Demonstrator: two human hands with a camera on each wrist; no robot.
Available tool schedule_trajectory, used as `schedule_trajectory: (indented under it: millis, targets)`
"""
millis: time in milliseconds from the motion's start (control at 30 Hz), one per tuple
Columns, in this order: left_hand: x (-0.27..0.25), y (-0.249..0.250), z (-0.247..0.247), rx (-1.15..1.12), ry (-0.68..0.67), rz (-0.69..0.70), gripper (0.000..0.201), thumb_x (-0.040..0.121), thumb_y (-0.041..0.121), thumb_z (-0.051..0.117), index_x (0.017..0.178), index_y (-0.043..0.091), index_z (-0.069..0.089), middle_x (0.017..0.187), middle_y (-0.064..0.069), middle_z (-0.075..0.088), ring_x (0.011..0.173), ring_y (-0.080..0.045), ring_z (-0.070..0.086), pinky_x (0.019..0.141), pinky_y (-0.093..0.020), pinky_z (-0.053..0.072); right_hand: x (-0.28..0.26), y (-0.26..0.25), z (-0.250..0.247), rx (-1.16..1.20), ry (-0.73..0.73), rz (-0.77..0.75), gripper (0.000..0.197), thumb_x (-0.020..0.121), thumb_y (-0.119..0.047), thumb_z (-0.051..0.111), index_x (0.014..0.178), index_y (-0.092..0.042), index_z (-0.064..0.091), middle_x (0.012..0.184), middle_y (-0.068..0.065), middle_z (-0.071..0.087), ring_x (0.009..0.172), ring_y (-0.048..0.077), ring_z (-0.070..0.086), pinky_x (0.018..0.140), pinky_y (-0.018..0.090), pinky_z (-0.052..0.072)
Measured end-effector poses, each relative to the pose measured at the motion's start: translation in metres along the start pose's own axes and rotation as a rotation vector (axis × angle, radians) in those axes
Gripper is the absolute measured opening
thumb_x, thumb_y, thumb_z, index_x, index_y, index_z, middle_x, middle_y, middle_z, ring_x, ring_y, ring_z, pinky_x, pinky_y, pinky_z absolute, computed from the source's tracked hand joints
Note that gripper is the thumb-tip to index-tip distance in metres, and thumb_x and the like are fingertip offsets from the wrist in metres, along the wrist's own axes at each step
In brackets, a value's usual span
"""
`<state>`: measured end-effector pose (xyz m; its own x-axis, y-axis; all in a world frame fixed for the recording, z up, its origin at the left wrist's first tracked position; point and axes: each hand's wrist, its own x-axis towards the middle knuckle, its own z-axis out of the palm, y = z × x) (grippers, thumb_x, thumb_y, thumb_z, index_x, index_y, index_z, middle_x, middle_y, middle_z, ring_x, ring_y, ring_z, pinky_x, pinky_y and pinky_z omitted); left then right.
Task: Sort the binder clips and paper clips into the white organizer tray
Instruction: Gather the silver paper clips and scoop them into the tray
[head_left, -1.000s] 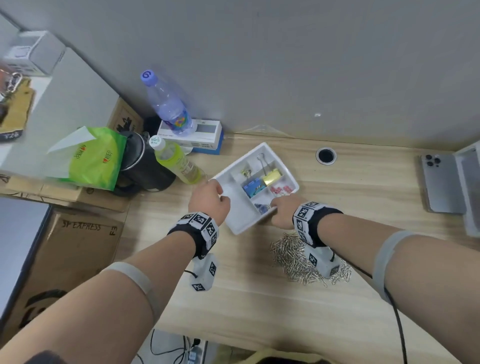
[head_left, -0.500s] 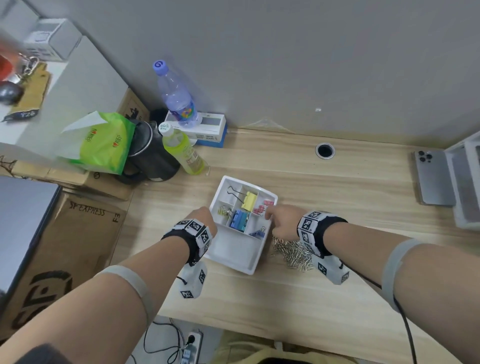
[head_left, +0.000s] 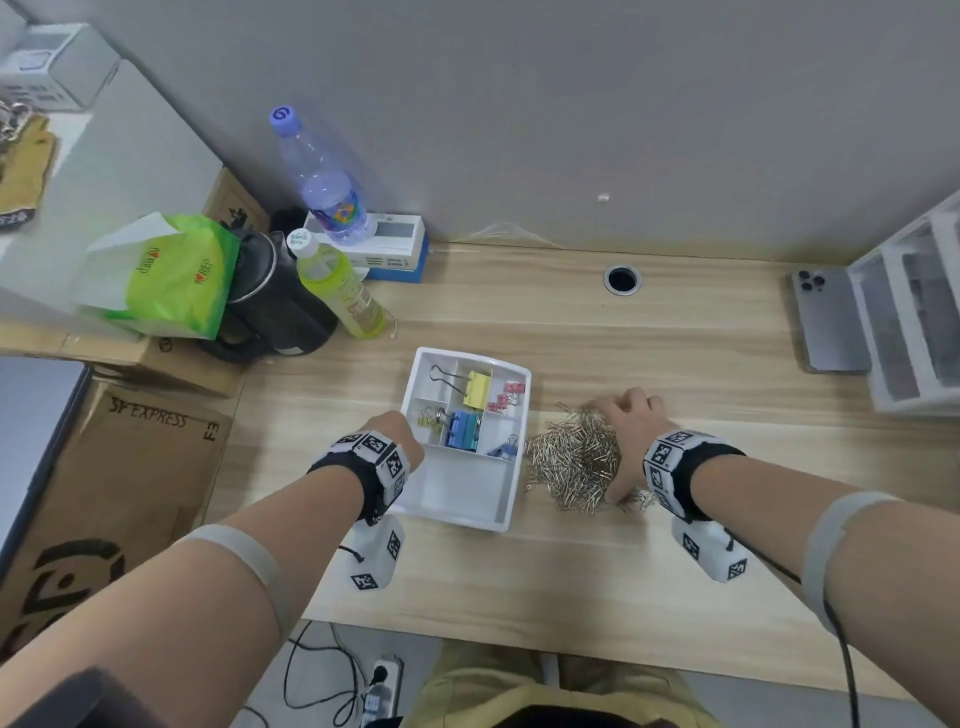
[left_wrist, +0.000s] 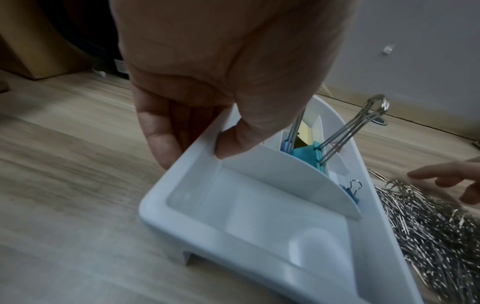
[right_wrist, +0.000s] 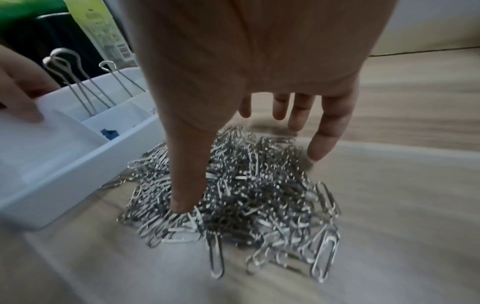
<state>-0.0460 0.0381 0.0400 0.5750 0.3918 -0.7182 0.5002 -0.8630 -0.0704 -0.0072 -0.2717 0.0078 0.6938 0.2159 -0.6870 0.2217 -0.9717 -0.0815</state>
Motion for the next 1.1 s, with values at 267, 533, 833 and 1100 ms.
schedule_trajectory:
  millis: [267, 533, 833, 1100]
  targets:
    - [-0.006, 0.001, 0.009, 0.011, -0.006, 0.041, 0.009, 0.088, 0.008, 0.048, 0.079, 0.010, 0.047, 0.073, -0.002, 0.049, 0.061, -0.015, 0.048, 0.063, -0.026, 0.044, 0.001, -0.006, 0.030, 0.111, 0.112, -0.105, 0.120, 0.043, -0.051, 0.091, 0.143, -0.040, 0.027, 0.134, 0.007, 0.029, 0.124, 0.029, 0.031, 0.099, 0.045, 0.048]
    - [-0.013, 0.009, 0.017, -0.073, -0.017, 0.054, 0.010, 0.084, 0.003, 0.047, 0.092, 0.004, 0.053, 0.079, -0.007, 0.056, 0.073, -0.026, 0.060, 0.058, -0.028, 0.050, -0.002, -0.012, 0.036, 0.146, 0.174, -0.144, 0.115, 0.049, -0.055, 0.086, 0.144, -0.042, 0.023, 0.133, 0.006, 0.030, 0.124, 0.027, 0.032, 0.097, 0.043, 0.049]
    - [-0.014, 0.012, 0.026, -0.217, 0.001, 0.049, 0.015, 0.083, 0.009, 0.050, 0.097, 0.005, 0.053, 0.096, -0.011, 0.062, 0.086, -0.030, 0.066, 0.063, -0.032, 0.054, -0.004, -0.016, 0.041, 0.233, 0.185, -0.176, 0.059, 0.076, -0.025, 0.074, 0.128, -0.033, 0.048, 0.123, 0.003, 0.035, 0.120, 0.024, 0.033, 0.095, 0.041, 0.048]
    - [-0.013, 0.012, 0.028, -0.240, 0.001, 0.049, 0.017, 0.084, 0.010, 0.048, 0.101, 0.006, 0.052, 0.096, -0.011, 0.061, 0.087, -0.030, 0.066, 0.070, -0.035, 0.056, -0.007, -0.015, 0.040, 0.283, 0.172, -0.172, 0.038, 0.086, -0.009, 0.063, 0.122, -0.021, 0.057, 0.121, 0.007, 0.045, 0.114, 0.026, 0.044, 0.100, 0.036, 0.042]
